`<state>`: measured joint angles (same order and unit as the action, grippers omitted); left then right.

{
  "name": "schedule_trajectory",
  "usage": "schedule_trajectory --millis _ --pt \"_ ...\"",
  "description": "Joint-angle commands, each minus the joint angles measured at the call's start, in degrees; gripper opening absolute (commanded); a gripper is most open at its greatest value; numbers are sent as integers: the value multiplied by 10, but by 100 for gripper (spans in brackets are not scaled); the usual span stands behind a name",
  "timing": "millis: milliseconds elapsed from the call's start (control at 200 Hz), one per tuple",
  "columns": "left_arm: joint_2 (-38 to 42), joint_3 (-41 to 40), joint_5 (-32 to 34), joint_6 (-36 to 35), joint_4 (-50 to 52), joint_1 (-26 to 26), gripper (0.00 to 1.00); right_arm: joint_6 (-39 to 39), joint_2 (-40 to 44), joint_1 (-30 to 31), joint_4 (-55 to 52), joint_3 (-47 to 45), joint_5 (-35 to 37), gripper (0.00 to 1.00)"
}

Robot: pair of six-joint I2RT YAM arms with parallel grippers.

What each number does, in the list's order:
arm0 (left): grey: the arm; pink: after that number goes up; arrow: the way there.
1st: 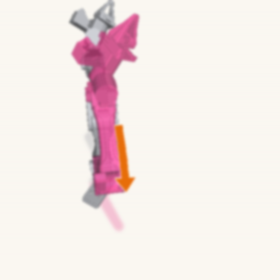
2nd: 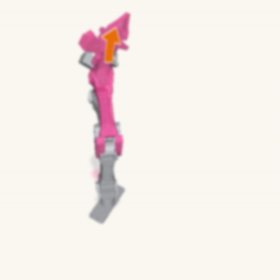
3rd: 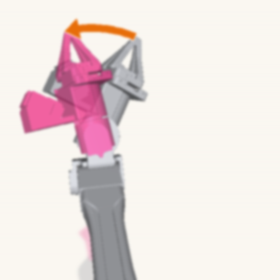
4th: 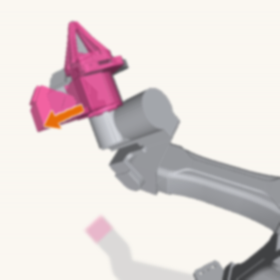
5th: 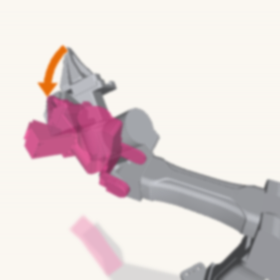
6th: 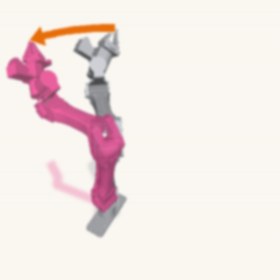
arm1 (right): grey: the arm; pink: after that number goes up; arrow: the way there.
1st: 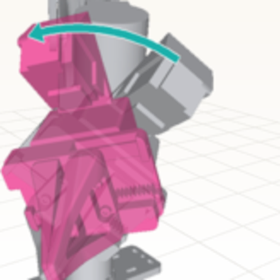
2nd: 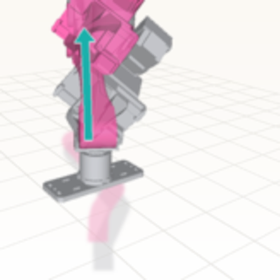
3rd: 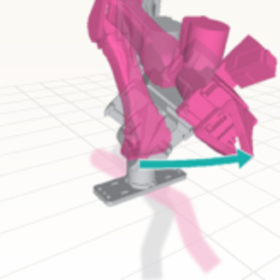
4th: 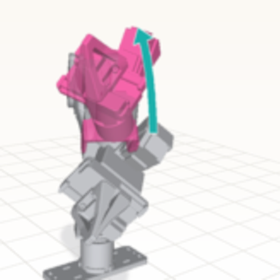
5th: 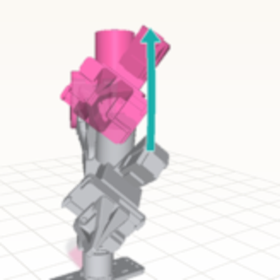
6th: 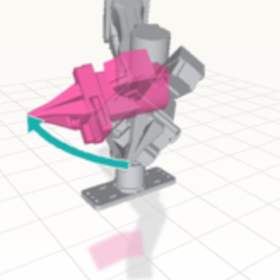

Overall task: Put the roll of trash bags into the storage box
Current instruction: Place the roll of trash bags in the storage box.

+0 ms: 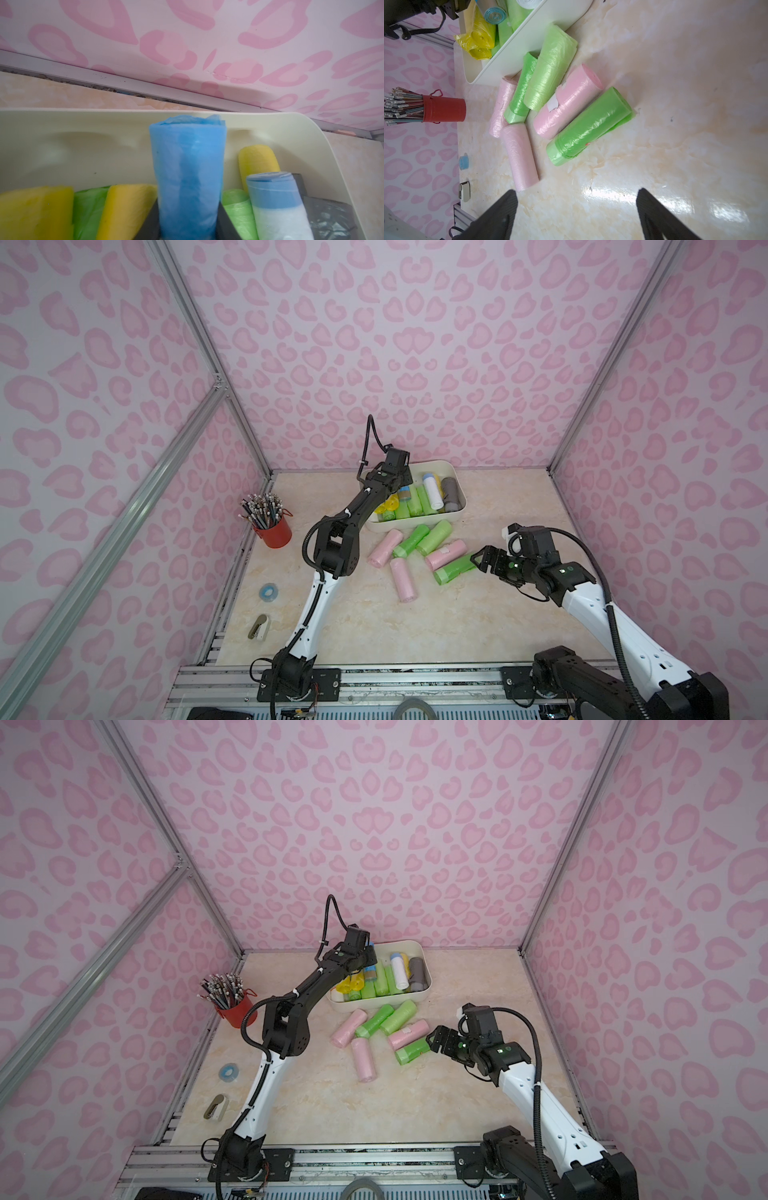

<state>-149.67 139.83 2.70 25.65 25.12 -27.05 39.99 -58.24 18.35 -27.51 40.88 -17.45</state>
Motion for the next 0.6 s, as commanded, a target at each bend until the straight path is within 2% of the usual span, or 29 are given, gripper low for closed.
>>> schedule_trajectory --millis 0,160,250,480,595 --pt "15 -4 5 -9 14 -7 27 -2 -4 0 -4 0 3 91" --pt "34 -38 12 -8 3 -12 29 -2 -3 0 -5 -1 3 91" --pt "27 -37 7 -1 9 -8 33 -1 -1 0 -6 -2 4 91" --pt "43 -38 20 -11 14 -11 69 -1 8 0 -11 -5 7 91" --pt "65 -43 29 -25 11 -19 76 -1 13 0 -16 -6 14 90"
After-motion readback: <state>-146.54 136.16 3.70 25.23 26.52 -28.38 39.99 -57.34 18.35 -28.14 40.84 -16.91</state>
